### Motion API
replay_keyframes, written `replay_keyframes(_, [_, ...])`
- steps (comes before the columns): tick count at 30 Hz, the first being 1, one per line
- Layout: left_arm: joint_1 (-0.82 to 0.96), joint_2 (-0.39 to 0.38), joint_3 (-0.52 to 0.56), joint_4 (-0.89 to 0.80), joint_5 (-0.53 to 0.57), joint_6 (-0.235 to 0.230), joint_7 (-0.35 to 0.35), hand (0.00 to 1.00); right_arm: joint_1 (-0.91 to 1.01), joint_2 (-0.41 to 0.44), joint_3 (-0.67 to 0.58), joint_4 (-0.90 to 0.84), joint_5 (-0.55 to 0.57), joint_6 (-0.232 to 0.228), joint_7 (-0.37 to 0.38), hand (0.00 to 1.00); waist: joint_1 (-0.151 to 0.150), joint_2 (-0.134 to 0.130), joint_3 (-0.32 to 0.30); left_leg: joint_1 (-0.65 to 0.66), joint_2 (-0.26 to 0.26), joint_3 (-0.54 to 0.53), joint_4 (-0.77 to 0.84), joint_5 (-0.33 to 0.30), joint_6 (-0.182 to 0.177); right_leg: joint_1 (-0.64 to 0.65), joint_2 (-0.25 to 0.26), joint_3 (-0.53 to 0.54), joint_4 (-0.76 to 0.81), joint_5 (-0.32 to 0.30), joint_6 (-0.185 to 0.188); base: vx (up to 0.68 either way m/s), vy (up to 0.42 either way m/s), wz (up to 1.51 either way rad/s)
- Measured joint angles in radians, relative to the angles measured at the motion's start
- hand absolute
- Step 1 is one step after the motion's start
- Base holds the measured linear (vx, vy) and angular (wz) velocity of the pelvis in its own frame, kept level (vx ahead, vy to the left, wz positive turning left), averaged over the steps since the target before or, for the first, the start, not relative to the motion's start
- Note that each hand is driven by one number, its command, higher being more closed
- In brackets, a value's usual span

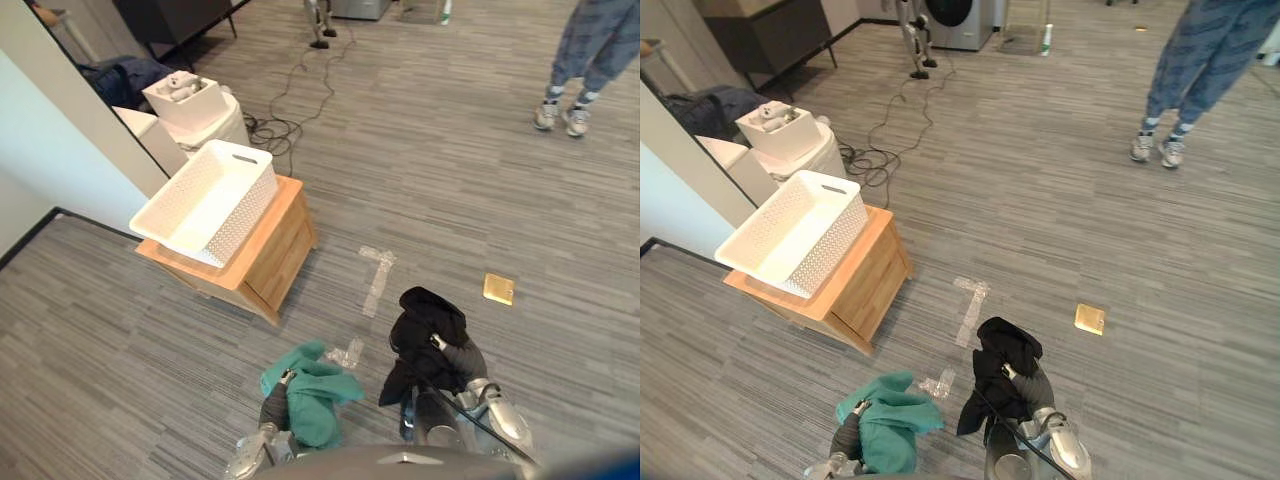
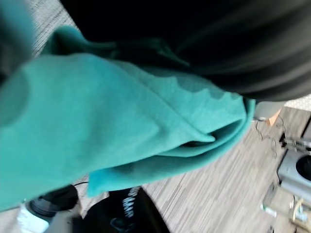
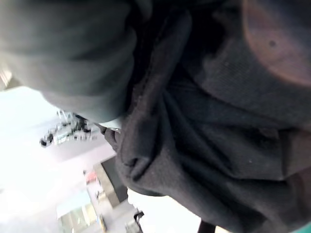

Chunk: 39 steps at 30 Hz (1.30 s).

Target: Tidy the bed and pick cloth on bed and put in laundry

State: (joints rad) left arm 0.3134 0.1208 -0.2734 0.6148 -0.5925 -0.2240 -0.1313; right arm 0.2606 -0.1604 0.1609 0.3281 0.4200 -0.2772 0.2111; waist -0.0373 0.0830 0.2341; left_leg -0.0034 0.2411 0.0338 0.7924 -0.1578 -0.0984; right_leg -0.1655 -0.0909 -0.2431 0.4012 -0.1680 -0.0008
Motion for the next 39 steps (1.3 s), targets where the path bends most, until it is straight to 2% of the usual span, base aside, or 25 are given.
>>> replay_keyframes(2, [0.001, 0.004, 0.007, -0.018, -0.008, -0.007, -0.013, 1.0, 0.011, -0.007, 0.008, -0.015, -0.003, 0.006, 0.001, 1.0, 0.005, 0.001, 0.003, -0.114, 0.032, 0.029, 0.233, -0.023, 0.021, 0.113, 0.02, -0.028, -0.079, -0.005, -0.02, 0.36, -0.123, 0.41])
replay_keyframes(4, [0.001, 0.005, 0.012, -0.038, -0.02, -0.003, -0.017, 1.0, 0.01, -0.008, 0.004, -0.021, -0.005, 0.013, 0.007, 1.0, 0.024, -0.003, 0.004, -0.164, 0.023, 0.11, 0.256, -0.055, 0.04, 0.199, 0.02, -0.035, -0.141, -0.01, -0.028, 0.43, -0.079, 0.08])
replay_keyframes(7, [0.0, 0.005, 0.01, -0.052, -0.045, 0.005, -0.022, 1.0, 0.009, -0.007, -0.002, -0.027, -0.012, 0.016, 0.024, 1.0, 0.03, -0.004, 0.003, -0.19, -0.022, 0.272, -0.037, -0.076, 0.06, 0.285, 0.012, -0.055, -0.215, -0.011, -0.023, 0.38, 0.051, 0.03])
replay_keyframes(8, [-0.001, 0.002, 0.008, -0.052, -0.054, 0.01, -0.021, 1.0, 0.009, -0.008, -0.004, -0.028, -0.013, 0.016, 0.025, 1.0, 0.027, 0.001, 0.0, -0.183, -0.042, 0.367, -0.224, -0.032, 0.075, 0.307, 0.006, -0.076, -0.221, -0.019, 0.0, 0.41, 0.122, 0.48])
replay_keyframes(9, [-0.011, -0.006, 0.006, -0.05, -0.056, 0.019, -0.014, 1.0, 0.012, -0.007, -0.017, -0.029, -0.014, 0.02, 0.024, 1.0, 0.019, 0.007, -0.006, -0.157, -0.06, 0.479, -0.374, 0.051, 0.151, 0.328, 0.004, -0.102, -0.21, -0.043, 0.032, 0.5, 0.162, 0.64])
replay_keyframes(10, [-0.014, -0.01, 0.007, -0.056, -0.054, 0.022, -0.013, 1.0, 0.012, 0.0, -0.027, -0.028, -0.016, 0.025, 0.022, 1.0, 0.019, -0.007, -0.011, -0.128, -0.081, 0.502, -0.417, 0.049, 0.167, 0.333, -0.008, -0.109, -0.208, -0.048, 0.04, 0.42, 0.134, 0.65])
replay_keyframes(12, [-0.012, 0.011, 0.02, -0.09, -0.064, 0.015, 0.009, 1.0, 0.012, 0.006, -0.031, -0.053, -0.034, 0.025, 0.021, 1.0, 0.032, -0.059, -0.022, -0.117, -0.151, 0.558, -0.495, 0.077, 0.207, 0.358, -0.048, -0.161, -0.259, -0.038, 0.059, 0.37, 0.107, 0.63])
replay_keyframes(15, [-0.013, 0.007, 0.019, -0.093, -0.065, 0.0, 0.03, 1.0, -0.02, 0.003, -0.026, -0.063, -0.034, 0.025, 0.015, 1.0, 0.045, -0.073, -0.019, -0.076, -0.18, 0.593, -0.493, 0.052, 0.242, 0.429, -0.067, -0.189, -0.288, -0.031, 0.073, 0.27, 0.067, 0.47])
replay_keyframes(18, [-0.013, 0.003, 0.014, -0.101, -0.06, -0.009, 0.028, 1.0, -0.034, 0.005, -0.013, -0.077, -0.034, 0.021, -0.002, 1.0, 0.056, -0.085, -0.017, -0.054, -0.193, 0.587, -0.484, 0.004, 0.23, 0.435, -0.095, -0.212, -0.18, -0.059, 0.148, 0.16, 0.06, 0.51])
replay_keyframes(19, [-0.011, 0.004, -0.002, -0.101, -0.045, -0.007, 0.026, 1.0, -0.027, 0.0, -0.013, -0.074, -0.034, 0.02, -0.027, 1.0, 0.052, -0.084, -0.024, -0.022, -0.215, 0.556, -0.512, -0.046, 0.225, 0.375, -0.142, -0.211, 0.048, -0.1, 0.172, 0.14, 0.09, 0.91])
replay_keyframes(20, [-0.009, 0.008, -0.001, -0.102, -0.042, -0.005, 0.025, 1.0, -0.025, 0.001, -0.013, -0.07, -0.035, 0.02, -0.038, 1.0, 0.051, -0.095, -0.031, -0.009, -0.233, 0.539, -0.533, -0.055, 0.226, 0.334, -0.172, -0.204, 0.167, -0.105, 0.161, 0.21, 0.086, 1.08])
replay_keyframes(21, [-0.003, 0.028, 0.008, -0.128, -0.033, -0.004, 0.025, 1.0, -0.025, 0.004, -0.012, -0.069, -0.045, 0.02, -0.055, 1.0, 0.052, -0.12, -0.036, 0.014, -0.272, 0.505, -0.557, -0.053, 0.232, 0.262, -0.224, -0.172, 0.343, -0.079, 0.131, 0.26, -0.014, 1.2])
replay_keyframes(22, [-0.002, 0.043, 0.015, -0.131, -0.02, -0.004, 0.026, 1.0, -0.026, 0.014, -0.013, -0.063, -0.053, 0.02, -0.067, 1.0, 0.045, -0.155, -0.025, 0.052, -0.304, 0.444, -0.569, -0.058, 0.243, 0.181, -0.253, -0.089, 0.538, -0.091, 0.109, 0.31, -0.031, 1.25])
replay_keyframes(23, [-0.001, 0.048, 0.02, -0.128, -0.02, -0.001, 0.027, 1.0, -0.024, 0.02, -0.014, -0.06, -0.053, 0.02, -0.07, 1.0, 0.043, -0.157, -0.023, 0.064, -0.306, 0.413, -0.567, -0.062, 0.244, 0.159, -0.246, -0.067, 0.565, -0.116, 0.102, 0.31, -0.078, 1.5])
replay_keyframes(24, [0.005, 0.056, 0.019, -0.128, -0.02, 0.004, 0.028, 1.0, -0.022, 0.027, -0.014, -0.06, -0.053, 0.02, -0.077, 1.0, 0.035, -0.15, -0.021, 0.092, -0.3, 0.351, -0.572, -0.064, 0.237, 0.118, -0.218, -0.033, 0.575, -0.147, 0.074, 0.25, -0.095, 1.25])
replay_keyframes(26, [0.005, 0.059, 0.019, -0.128, -0.017, 0.009, 0.026, 1.0, -0.021, 0.03, -0.013, -0.061, -0.053, 0.017, -0.08, 1.0, 0.02, -0.139, -0.019, 0.136, -0.293, 0.27, -0.602, -0.06, 0.228, 0.059, -0.189, -0.014, 0.522, -0.165, 0.064, 0.24, -0.108, 1.44])
replay_keyframes(28, [0.004, 0.064, 0.019, -0.129, -0.014, 0.033, 0.021, 1.0, -0.021, 0.03, -0.014, -0.068, -0.057, 0.014, -0.093, 1.0, 0.019, -0.135, -0.02, 0.168, -0.285, 0.187, -0.626, -0.053, 0.209, 0.006, -0.164, 0.011, 0.398, -0.163, 0.067, 0.23, -0.149, 1.35])
replay_keyframes(29, [0.002, 0.07, 0.019, -0.129, -0.01, 0.053, 0.017, 1.0, -0.022, 0.03, -0.014, -0.084, -0.065, 0.013, -0.102, 1.0, 0.019, -0.133, -0.024, 0.178, -0.27, 0.127, -0.635, -0.053, 0.195, -0.021, -0.125, 0.053, 0.272, -0.144, 0.084, 0.32, -0.252, 1.39])
replay_keyframes(31, [-0.003, 0.08, 0.018, -0.129, 0.01, 0.075, 0.003, 1.0, -0.023, 0.03, -0.016, -0.119, -0.069, 0.011, -0.119, 1.0, 0.009, -0.13, -0.026, 0.185, -0.244, 0.038, -0.638, -0.057, 0.166, -0.042, -0.066, 0.144, 0.065, -0.067, 0.097, 0.34, -0.293, 1.44])
replay_keyframes(32, [-0.001, 0.087, 0.019, -0.129, 0.035, 0.09, -0.004, 1.0, -0.029, 0.032, -0.017, -0.126, -0.069, 0.008, -0.132, 1.0, 0.0, -0.134, -0.027, 0.193, -0.232, -0.014, -0.645, -0.058, 0.143, -0.029, -0.043, 0.21, -0.098, 0.01, 0.11, 0.36, -0.344, 1.38])
replay_keyframes(33, [0.004, 0.099, 0.02, -0.131, 0.055, 0.097, -0.017, 1.0, -0.028, 0.039, -0.019, -0.138, -0.069, 0.007, -0.145, 1.0, 0.0, -0.158, -0.035, 0.199, -0.243, -0.054, -0.646, -0.068, 0.118, -0.008, -0.048, 0.265, -0.246, 0.073, 0.151, 0.38, -0.365, 1.27])
replay_keyframes(34, [0.007, 0.111, 0.019, -0.13, 0.066, 0.105, -0.019, 1.0, -0.029, 0.043, -0.023, -0.139, -0.069, 0.007, -0.149, 1.0, 0.0, -0.18, -0.036, 0.207, -0.247, -0.068, -0.643, -0.08, 0.1, 0.006, -0.059, 0.277, -0.26, 0.148, 0.163, 0.35, -0.366, 1.05])
replay_keyframes(35, [0.01, 0.106, 0.01, -0.129, 0.081, 0.119, -0.024, 1.0, -0.029, 0.052, -0.035, -0.138, -0.069, 0.007, -0.164, 1.0, 0.003, -0.166, -0.031, 0.224, -0.231, -0.058, -0.635, -0.095, 0.075, 0.029, -0.048, 0.271, -0.245, 0.229, 0.135, 0.26, -0.277, 0.87])
replay_keyframes(37, [0.028, 0.072, 0.006, -0.135, 0.107, 0.12, -0.037, 1.0, -0.042, 0.038, -0.044, -0.138, -0.07, 0.005, -0.188, 1.0, 0.007, -0.112, -0.02, 0.249, -0.17, -0.024, -0.65, -0.105, 0.05, 0.037, -0.013, 0.228, -0.183, 0.182, 0.083, 0.28, -0.286, 0.59])
replay_keyframes(39, [0.044, 0.059, 0.005, -0.136, 0.115, 0.117, -0.05, 1.0, -0.062, 0.039, -0.038, -0.143, -0.077, -0.002, -0.218, 1.0, 0.005, -0.09, -0.024, 0.258, -0.136, 0.014, -0.655, -0.106, 0.034, 0.038, 0.0, 0.193, -0.133, 0.132, 0.068, 0.19, -0.184, 0.37])
